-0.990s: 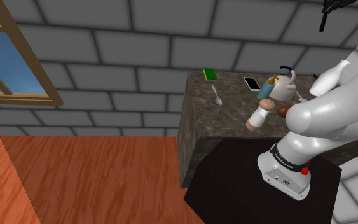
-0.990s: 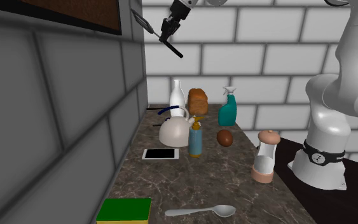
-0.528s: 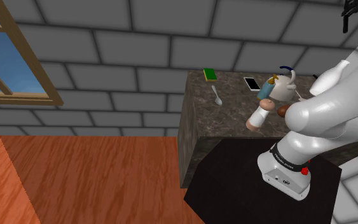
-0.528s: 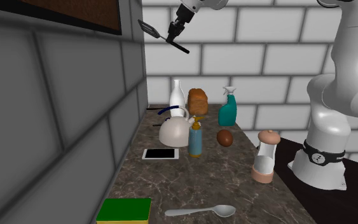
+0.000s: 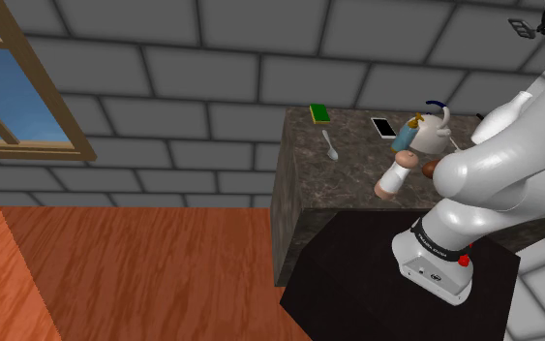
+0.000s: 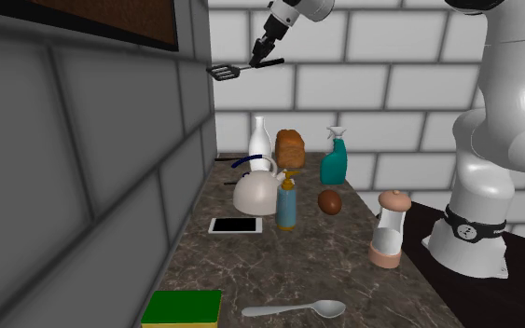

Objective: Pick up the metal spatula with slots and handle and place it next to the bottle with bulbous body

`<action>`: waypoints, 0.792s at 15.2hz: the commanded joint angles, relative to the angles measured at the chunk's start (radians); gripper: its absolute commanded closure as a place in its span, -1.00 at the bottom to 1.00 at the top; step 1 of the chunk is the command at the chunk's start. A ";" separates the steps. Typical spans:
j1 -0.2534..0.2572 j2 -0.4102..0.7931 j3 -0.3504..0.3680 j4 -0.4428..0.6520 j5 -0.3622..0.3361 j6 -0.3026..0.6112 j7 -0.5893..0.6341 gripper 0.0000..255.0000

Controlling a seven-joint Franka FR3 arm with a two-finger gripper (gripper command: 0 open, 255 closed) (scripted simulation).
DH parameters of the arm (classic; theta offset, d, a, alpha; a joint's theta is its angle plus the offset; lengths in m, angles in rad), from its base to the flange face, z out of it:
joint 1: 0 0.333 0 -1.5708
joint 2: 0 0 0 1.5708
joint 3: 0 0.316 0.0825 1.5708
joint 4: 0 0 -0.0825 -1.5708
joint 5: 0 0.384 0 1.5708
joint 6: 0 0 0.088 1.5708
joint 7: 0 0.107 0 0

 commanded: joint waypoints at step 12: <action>0.003 0.006 0.011 -0.162 0.055 0.161 -0.069 1.00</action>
